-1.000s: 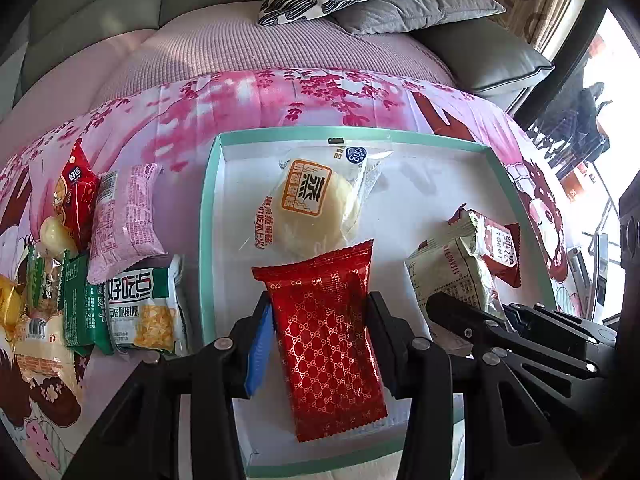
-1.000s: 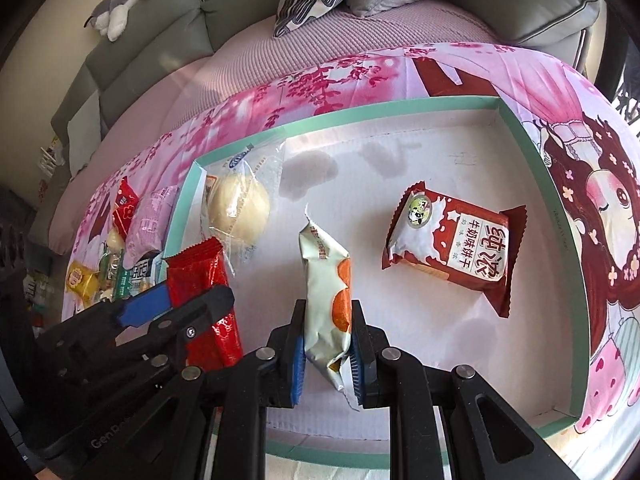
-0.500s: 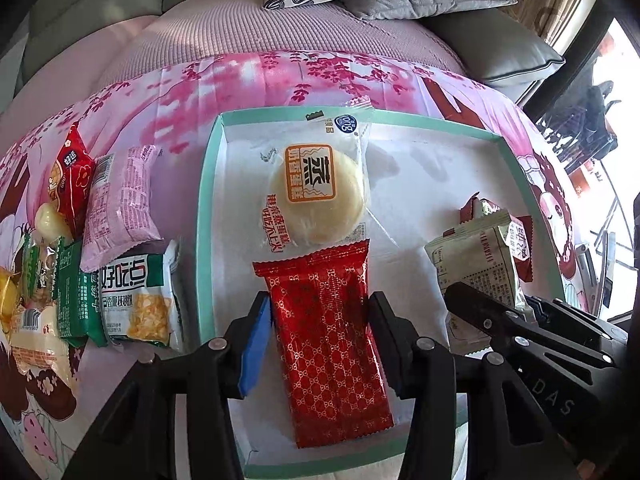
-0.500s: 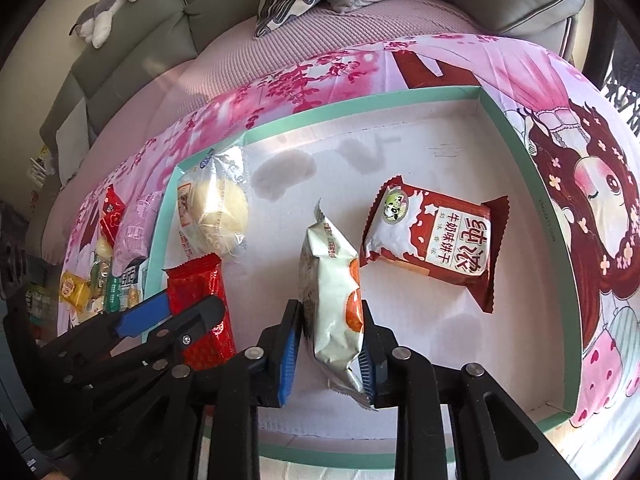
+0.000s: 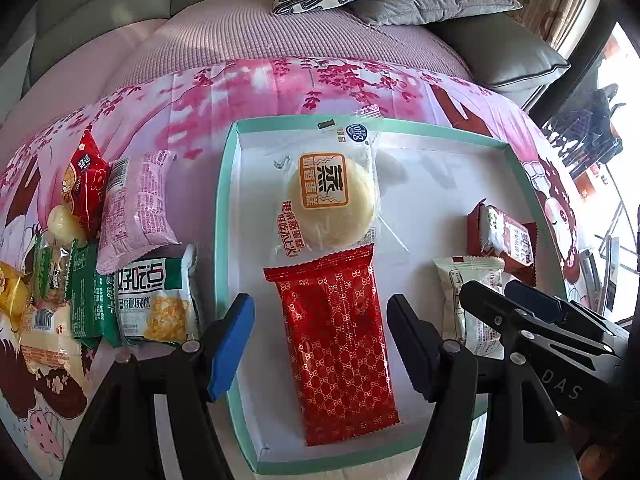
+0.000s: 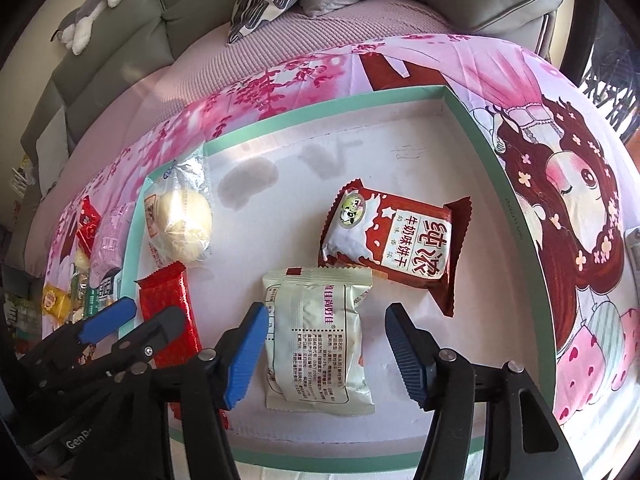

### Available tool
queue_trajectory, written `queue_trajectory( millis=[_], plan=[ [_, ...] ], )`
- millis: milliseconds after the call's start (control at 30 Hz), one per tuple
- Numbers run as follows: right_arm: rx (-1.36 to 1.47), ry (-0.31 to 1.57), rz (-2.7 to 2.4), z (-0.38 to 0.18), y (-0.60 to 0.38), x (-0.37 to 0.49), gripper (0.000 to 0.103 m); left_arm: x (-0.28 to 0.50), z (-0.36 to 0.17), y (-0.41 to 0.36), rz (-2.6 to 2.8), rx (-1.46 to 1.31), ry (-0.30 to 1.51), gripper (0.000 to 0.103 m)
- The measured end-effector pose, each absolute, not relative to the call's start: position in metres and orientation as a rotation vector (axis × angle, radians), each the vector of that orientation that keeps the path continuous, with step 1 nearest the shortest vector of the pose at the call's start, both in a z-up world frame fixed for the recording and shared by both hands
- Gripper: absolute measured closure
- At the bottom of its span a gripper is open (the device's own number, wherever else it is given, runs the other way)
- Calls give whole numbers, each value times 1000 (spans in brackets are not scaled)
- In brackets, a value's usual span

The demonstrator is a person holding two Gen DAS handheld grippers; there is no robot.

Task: Organize snacks
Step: 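Open left tool to drop the red pack while right tool releases the cookie pack in the tray, then withdraw both tools from the tray back toward the snack pile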

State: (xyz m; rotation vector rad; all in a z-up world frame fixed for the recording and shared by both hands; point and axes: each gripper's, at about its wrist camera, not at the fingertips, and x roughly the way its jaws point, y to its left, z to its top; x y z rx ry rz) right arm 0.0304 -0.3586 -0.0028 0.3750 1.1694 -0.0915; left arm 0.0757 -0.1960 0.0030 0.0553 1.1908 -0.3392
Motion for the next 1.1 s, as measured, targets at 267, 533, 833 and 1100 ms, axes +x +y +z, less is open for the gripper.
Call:
queue_trajectory(
  millis=[267,533,833,1100],
  plan=[
    [377,1114,-80,13,-359,26,37,71,23,-190,-348,25,1137,33],
    [365,1086,-82,19,-359,25,37,77,29,-164,-256,-33,1112,33],
    [342,1076,-79,17,-355,26,3,86,21,-139,-142,-68,1101,9],
    [342,1070,-83,14,-357,26,0,87,16,-136,-75,-19,1104,5]
  ],
)
